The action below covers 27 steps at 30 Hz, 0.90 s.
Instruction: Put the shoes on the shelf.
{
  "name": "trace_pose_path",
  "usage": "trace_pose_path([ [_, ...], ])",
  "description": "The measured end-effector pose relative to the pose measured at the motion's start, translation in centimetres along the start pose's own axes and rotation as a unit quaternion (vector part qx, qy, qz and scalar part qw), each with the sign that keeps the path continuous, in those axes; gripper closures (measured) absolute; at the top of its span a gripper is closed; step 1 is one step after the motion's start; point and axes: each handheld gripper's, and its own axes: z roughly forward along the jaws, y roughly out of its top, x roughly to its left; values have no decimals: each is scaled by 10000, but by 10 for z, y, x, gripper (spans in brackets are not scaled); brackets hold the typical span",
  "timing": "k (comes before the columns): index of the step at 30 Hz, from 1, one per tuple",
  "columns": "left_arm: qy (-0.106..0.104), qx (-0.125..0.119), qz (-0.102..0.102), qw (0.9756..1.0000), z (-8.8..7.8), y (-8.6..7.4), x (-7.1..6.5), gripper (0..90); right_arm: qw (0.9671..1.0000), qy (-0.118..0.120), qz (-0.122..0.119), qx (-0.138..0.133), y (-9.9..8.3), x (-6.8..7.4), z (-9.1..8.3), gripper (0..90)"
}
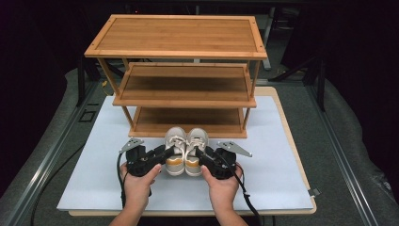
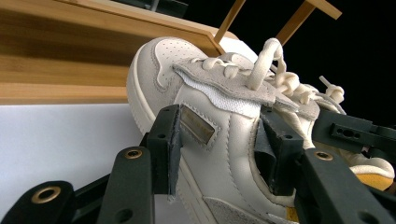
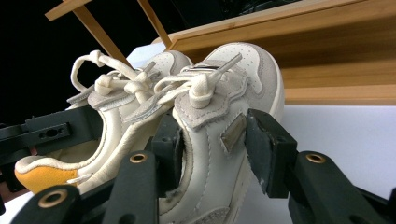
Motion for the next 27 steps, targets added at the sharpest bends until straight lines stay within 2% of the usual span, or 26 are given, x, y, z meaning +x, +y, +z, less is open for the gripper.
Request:
trace_pose_path([
  [10,-5,-57,-2,10000,-5,10,-4,548,10000,11,-44,-21,11,6,-3,578],
  [15,3,-84,30,10000,-5,15,-6,548,9999,-76,-87,-34,15,9,-5,578],
  [17,-12,-88,22,10000,-6,17,-7,548,9999,-7,-76,-88,18,9,-5,578],
  [22,-36,-122,35,9999,-7,21,-9,548,9999,-5,-55,-122,22,10,-7,578],
  [25,-46,-131,47,9999,-8,24,-10,548,9999,-20,-96,-53,25,11,-9,578],
  [26,-35,-139,46,9999,-8,25,-10,548,9998,3,-91,-156,26,12,-8,578],
  [27,-40,-140,58,9999,-8,26,-10,548,9999,-61,-89,-80,27,12,-10,578],
])
